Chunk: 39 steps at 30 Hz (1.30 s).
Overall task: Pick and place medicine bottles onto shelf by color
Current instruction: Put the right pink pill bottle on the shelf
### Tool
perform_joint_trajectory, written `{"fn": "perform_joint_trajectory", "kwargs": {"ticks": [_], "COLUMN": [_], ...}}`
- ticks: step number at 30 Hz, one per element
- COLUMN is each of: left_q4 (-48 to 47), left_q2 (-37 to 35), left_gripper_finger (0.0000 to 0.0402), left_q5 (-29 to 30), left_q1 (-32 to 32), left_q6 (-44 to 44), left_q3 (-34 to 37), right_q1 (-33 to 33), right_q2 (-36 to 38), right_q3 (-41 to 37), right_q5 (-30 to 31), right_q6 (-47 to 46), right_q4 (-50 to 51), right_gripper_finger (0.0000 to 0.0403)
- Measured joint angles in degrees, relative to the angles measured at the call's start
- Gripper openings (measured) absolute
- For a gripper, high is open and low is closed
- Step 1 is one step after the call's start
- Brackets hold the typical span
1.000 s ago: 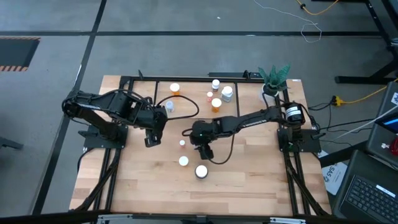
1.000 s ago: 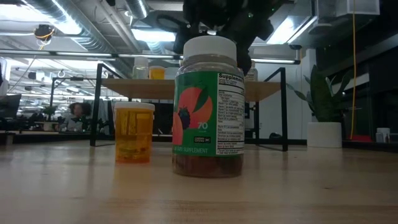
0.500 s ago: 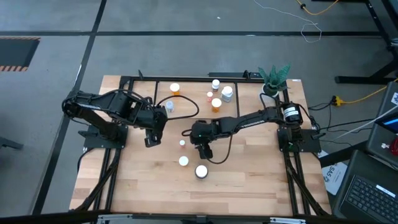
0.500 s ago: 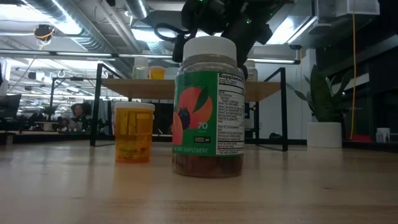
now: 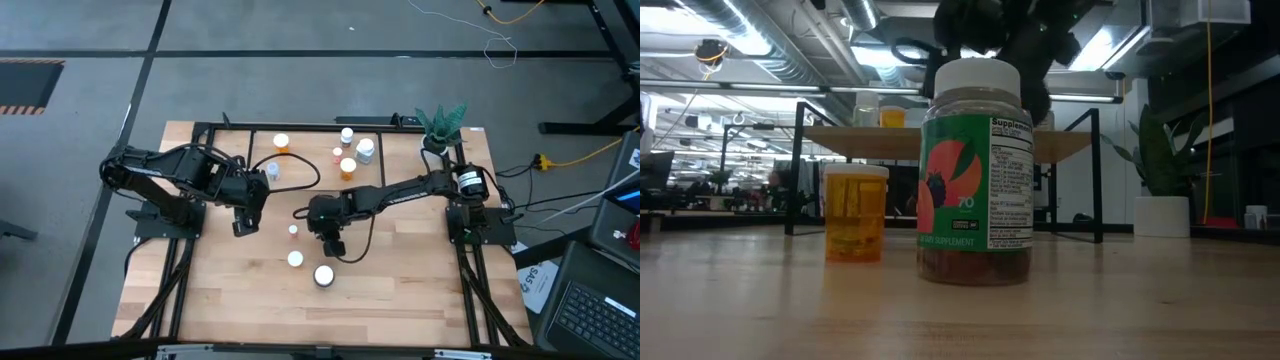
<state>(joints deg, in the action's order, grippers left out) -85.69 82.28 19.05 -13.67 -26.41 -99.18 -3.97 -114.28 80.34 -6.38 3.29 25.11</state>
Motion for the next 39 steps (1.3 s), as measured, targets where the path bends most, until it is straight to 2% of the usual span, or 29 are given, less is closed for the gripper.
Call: {"fn": "perform_joint_trajectory", "kwargs": {"ticks": [8, 20, 27, 30, 33, 39], "left_q4": [0.00, 0.00, 0.02, 0.02, 0.00, 0.00], "left_q2": [0.00, 0.00, 0.00, 0.00, 0.00, 0.00], "left_gripper_finger": [0.0204, 0.0204, 0.0204, 0.0204, 0.0204, 0.0204], "left_q5": [-0.02, -0.02, 0.63, 0.92, 1.30, 3.03], "left_q1": [0.00, 0.00, 0.00, 0.00, 0.00, 0.00], "left_q6": [-0.04, -0.10, -0.20, -0.20, -0.20, -0.02], "left_q3": [0.00, 0.00, 0.00, 0.00, 0.00, 0.00], "right_q1": [-0.44, 1.32, 6.04, 8.90, 12.32, 19.27], "right_q2": [0.02, 0.04, 0.07, 0.14, 0.15, 0.09], "right_q3": [9.81, 36.17, 48.41, 50.54, 50.68, 45.73], "right_q5": [-0.90, -2.39, -1.35, 1.94, 2.22, 1.43], "right_q6": [3.19, 12.23, 14.29, 16.24, 17.99, 19.52], "right_q4": [12.41, 41.13, 47.55, 47.48, 47.42, 41.96], "right_gripper_finger": [0.0116, 0.0113, 0.0113, 0.0112, 0.0112, 0.0111]}}
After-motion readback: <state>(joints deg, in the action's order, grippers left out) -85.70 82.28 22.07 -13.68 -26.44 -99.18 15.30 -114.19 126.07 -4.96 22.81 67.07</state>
